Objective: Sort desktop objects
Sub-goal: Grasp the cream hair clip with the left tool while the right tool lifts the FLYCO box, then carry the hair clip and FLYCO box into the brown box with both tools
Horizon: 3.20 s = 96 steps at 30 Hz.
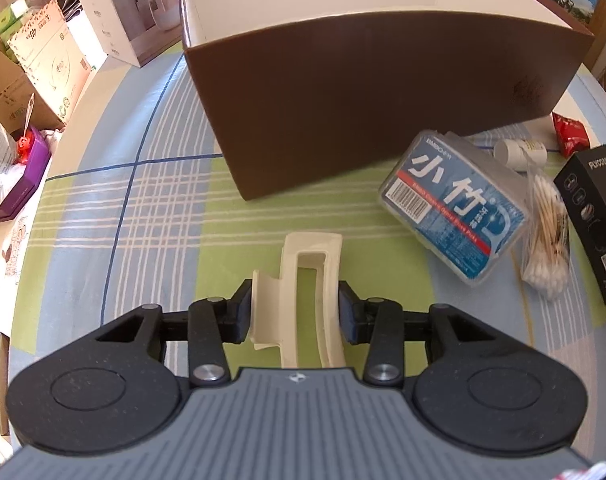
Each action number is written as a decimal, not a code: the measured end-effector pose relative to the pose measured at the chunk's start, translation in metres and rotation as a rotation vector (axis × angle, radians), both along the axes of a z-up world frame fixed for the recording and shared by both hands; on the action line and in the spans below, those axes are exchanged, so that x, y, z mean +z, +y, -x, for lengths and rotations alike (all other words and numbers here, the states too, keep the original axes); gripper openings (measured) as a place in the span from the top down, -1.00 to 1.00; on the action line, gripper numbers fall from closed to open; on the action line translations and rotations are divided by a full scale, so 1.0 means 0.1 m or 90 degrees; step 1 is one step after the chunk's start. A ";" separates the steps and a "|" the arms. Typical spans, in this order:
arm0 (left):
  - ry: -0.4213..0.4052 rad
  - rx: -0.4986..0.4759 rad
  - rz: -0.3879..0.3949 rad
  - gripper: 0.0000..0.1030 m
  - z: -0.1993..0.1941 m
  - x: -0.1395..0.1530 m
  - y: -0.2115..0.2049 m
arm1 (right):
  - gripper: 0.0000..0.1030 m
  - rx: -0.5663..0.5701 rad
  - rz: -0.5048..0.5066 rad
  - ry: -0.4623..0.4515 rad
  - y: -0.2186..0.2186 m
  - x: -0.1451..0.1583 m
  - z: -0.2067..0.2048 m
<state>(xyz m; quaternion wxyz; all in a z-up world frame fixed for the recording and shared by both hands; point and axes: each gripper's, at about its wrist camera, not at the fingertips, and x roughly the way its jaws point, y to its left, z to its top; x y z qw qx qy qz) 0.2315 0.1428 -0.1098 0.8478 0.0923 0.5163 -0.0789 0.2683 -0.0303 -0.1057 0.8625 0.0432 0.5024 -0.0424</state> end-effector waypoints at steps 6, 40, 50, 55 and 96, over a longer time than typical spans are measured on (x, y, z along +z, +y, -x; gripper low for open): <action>-0.010 -0.014 -0.015 0.31 0.00 0.00 -0.07 | -0.48 0.020 0.021 0.001 0.06 -0.05 0.02; -0.146 -0.039 0.128 0.31 0.08 1.33 -0.17 | -0.48 0.092 -0.162 -0.155 0.19 1.11 0.01; -0.166 -0.037 0.159 0.31 -0.51 1.53 -0.25 | -0.48 0.116 -0.175 -0.204 0.23 1.41 -0.65; -0.148 -0.018 0.170 0.31 -0.89 1.45 -0.31 | -0.48 0.102 -0.179 -0.201 0.18 1.38 -1.08; 0.037 0.039 0.159 0.31 -1.87 0.40 -0.57 | -0.48 0.132 -0.031 0.017 0.01 0.38 -2.12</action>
